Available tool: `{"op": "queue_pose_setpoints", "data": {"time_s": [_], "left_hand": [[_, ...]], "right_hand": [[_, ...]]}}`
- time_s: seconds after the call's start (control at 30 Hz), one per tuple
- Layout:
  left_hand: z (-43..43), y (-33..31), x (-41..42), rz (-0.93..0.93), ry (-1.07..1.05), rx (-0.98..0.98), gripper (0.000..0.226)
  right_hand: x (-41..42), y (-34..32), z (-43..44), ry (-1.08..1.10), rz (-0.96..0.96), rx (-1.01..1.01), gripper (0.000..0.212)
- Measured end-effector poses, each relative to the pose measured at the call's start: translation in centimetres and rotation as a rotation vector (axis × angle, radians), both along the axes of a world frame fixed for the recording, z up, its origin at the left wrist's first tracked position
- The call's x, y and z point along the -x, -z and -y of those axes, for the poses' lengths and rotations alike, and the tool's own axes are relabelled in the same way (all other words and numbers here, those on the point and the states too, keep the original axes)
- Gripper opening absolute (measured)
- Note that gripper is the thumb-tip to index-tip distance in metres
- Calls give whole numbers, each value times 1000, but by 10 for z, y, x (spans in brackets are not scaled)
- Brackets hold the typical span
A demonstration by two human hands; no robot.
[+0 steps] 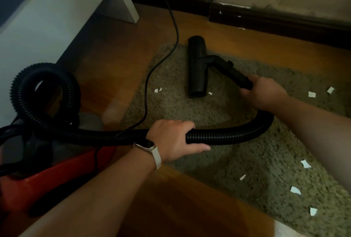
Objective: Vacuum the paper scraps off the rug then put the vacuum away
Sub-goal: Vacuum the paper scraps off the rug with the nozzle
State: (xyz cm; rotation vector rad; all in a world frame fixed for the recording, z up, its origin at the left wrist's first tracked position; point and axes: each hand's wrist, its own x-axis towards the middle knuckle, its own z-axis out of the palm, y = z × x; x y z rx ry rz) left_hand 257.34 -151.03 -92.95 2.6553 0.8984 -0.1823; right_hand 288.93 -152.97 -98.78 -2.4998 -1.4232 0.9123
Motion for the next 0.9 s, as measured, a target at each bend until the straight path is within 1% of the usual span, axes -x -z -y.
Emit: {"op": "queue_pose_setpoints", "data": {"time_s": [0.13, 0.27, 0.4, 0.6, 0.8, 0.9], "left_hand": [[1, 1, 2, 8, 8, 12, 71], [5, 4, 7, 27, 11, 11, 68], [5, 6, 18, 20, 5, 23, 65], [1, 1, 35, -19, -18, 39, 69], [-6, -4, 49, -59, -23, 37, 70], [-6, -3, 53, -60, -27, 32, 70]], "right_hand": [[2, 10, 2, -11, -64, 7, 35], [14, 14, -4, -85, -92, 6, 30], [32, 16, -14, -189, -92, -29, 31], [59, 19, -38, -305, -150, -41, 28], [82, 11, -58, -414, -112, -15, 34], [86, 9, -59, -430, -79, -25, 35]]}}
